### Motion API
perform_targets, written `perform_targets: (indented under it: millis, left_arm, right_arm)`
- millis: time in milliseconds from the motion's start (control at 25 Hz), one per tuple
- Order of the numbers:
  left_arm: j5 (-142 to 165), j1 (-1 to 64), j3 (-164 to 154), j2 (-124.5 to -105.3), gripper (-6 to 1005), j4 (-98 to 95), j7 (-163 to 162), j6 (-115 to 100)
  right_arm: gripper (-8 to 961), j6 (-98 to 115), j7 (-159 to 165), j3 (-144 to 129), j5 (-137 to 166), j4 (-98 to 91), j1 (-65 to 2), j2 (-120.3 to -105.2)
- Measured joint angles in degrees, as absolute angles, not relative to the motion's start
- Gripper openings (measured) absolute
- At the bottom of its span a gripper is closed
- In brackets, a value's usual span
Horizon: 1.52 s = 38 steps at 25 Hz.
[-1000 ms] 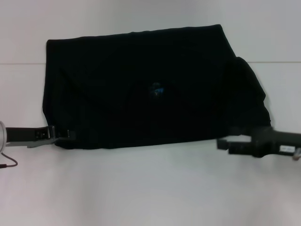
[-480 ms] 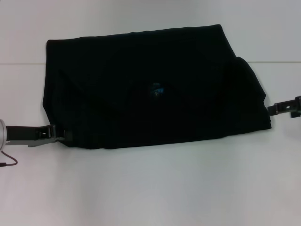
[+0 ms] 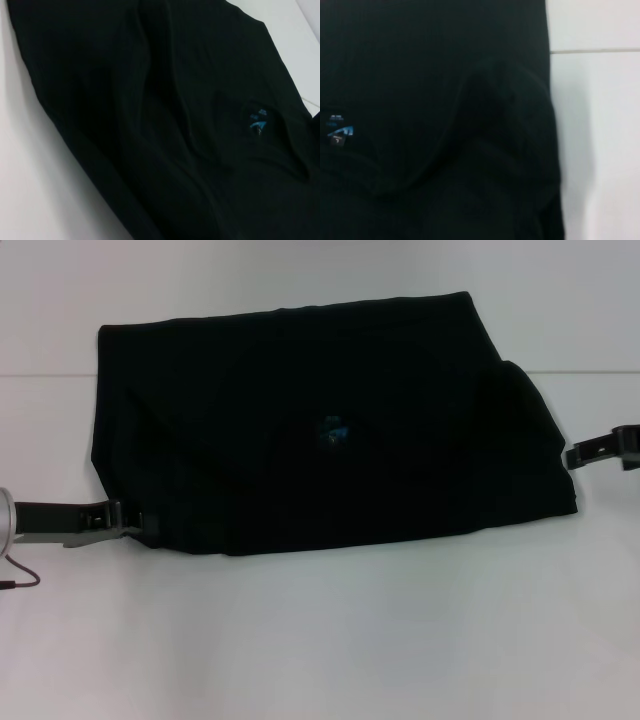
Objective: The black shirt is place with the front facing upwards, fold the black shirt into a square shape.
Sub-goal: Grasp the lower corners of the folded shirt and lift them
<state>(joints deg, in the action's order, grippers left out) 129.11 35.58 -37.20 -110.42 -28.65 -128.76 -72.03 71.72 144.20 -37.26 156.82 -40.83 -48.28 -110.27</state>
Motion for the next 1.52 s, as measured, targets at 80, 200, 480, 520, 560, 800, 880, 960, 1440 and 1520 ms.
perform_targets:
  millis: [80,200,480,520,560,800,880,960,1440,1520]
  left_arm:
    - [129.1,35.6,-37.2,-110.40,12,-28.7,-128.8,-72.1]
    - [128.9,35.6,-37.1,-110.38,15,-28.7,-128.8,-72.1]
    - [128.8,35.6,-37.0,-110.38,20,-28.6,-128.7,-72.2]
    - [128.8,35.6,-37.0,-110.38,21,-28.7,-128.7,-72.3]
    - [128.8,35.7,-37.0,-110.38,22,-28.6,-128.7,-72.5]
    - [128.7,35.8,-37.0,-110.38,26,-29.0,-128.5,-72.8]
    - [128.7,35.8,-37.0,-110.38,28,-29.0,-128.5,-72.9]
    - [128.7,35.8,-37.0,-110.38,29,-29.0,-128.7,-72.8]
    - [128.7,35.8,-36.7,-110.19,39,-29.1,-128.8,-74.1]
    - [128.7,35.9,-36.3,-109.78,40,-29.1,-128.8,-76.5]
  right_arm:
    - [931,69.5,143.8,-37.4,156.1,-38.5,-48.6,-110.62]
    - [926,66.5,142.7,-37.5,154.5,-35.1,-49.1,-111.25]
    - [916,60.4,142.0,-38.8,153.8,-29.5,-50.3,-112.42]
    - [914,59.7,142.0,-39.1,153.7,-29.1,-50.4,-112.64]
    - [912,59.2,142.0,-39.3,153.7,-29.0,-50.4,-112.86]
    - [867,58.7,142.1,-39.9,153.9,-29.4,-50.3,-113.37]
    - [791,58.8,142.1,-40.0,153.9,-29.8,-50.1,-113.48]
    - [715,58.9,142.1,-40.0,154.0,-29.9,-50.1,-113.48]
    - [434,63.2,142.0,-40.3,153.8,-32.3,-49.6,-113.08]
    - [353,66.6,142.0,-40.3,153.8,-34.4,-48.9,-112.85]
